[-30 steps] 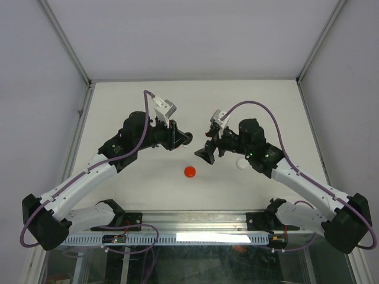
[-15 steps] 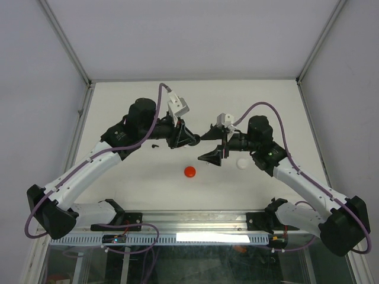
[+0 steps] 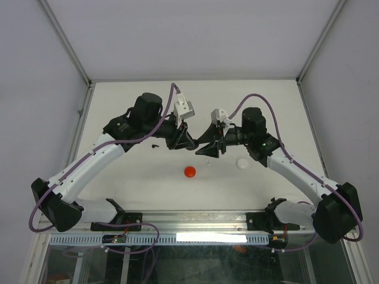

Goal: Insert the wireless bluetooth earbuds into the charging case
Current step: Pick up the charging case at the center of the board.

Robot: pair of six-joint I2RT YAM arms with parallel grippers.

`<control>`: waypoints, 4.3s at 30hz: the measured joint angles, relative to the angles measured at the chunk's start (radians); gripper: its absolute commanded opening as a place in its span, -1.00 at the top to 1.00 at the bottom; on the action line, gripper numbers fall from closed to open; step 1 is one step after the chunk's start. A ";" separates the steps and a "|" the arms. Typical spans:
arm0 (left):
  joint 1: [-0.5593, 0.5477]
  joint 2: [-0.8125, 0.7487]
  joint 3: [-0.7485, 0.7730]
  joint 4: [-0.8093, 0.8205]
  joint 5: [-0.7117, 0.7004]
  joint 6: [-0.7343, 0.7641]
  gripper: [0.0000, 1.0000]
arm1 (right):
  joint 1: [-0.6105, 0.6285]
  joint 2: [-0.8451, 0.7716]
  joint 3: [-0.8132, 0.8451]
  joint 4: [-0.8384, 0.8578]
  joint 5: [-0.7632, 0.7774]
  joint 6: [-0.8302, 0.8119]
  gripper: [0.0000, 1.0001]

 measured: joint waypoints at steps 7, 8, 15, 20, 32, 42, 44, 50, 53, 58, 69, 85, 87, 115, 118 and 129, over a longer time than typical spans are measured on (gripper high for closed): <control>0.000 0.028 0.042 -0.070 0.014 0.040 1.00 | -0.002 0.032 0.016 -0.005 -0.043 0.008 0.09; 0.000 0.028 0.042 -0.071 0.014 0.040 1.00 | -0.002 0.033 0.016 -0.005 -0.043 0.008 0.10; 0.000 0.056 0.076 -0.109 0.015 0.051 1.00 | -0.002 0.056 0.034 -0.010 -0.051 0.021 0.16; -0.001 0.063 0.086 -0.128 0.014 0.063 1.00 | 0.001 0.074 0.049 -0.013 -0.054 0.026 0.19; -0.002 0.072 0.096 -0.145 0.016 0.070 1.00 | 0.016 0.109 0.078 -0.019 -0.071 0.025 0.28; -0.003 0.074 0.097 -0.167 0.029 0.083 1.00 | 0.020 0.119 0.089 -0.065 -0.080 0.003 0.55; -0.003 0.074 0.097 -0.170 0.029 0.086 1.00 | 0.021 0.119 0.090 -0.072 -0.082 -0.005 0.57; -0.006 0.074 0.097 -0.172 0.029 0.088 0.89 | 0.022 0.119 0.095 -0.092 -0.085 -0.018 1.00; -0.009 0.074 0.097 -0.175 0.026 0.088 0.79 | 0.023 0.119 0.095 -0.097 -0.087 -0.019 1.00; -0.009 0.045 0.074 -0.140 -0.001 0.079 0.44 | 0.021 0.117 0.089 -0.049 -0.072 0.015 1.00; -0.008 -0.260 -0.262 0.247 -0.113 -0.109 0.08 | -0.008 0.048 -0.105 0.241 0.013 0.251 1.00; 0.014 -0.299 -0.475 0.615 -0.096 -0.326 0.12 | -0.008 0.030 -0.203 0.606 0.066 0.520 1.00; 0.021 -0.295 -0.478 0.650 -0.077 -0.344 0.15 | -0.008 0.031 -0.211 0.649 0.066 0.548 1.00; 0.078 -0.241 -0.545 0.855 0.131 -0.510 1.00 | -0.013 0.068 -0.235 0.837 0.034 0.679 0.86; 0.079 -0.241 -0.552 0.865 0.137 -0.510 1.00 | -0.013 0.068 -0.237 0.836 0.027 0.679 0.46; 0.078 -0.243 -0.557 0.871 0.138 -0.509 1.00 | -0.012 0.070 -0.238 0.800 0.027 0.653 0.21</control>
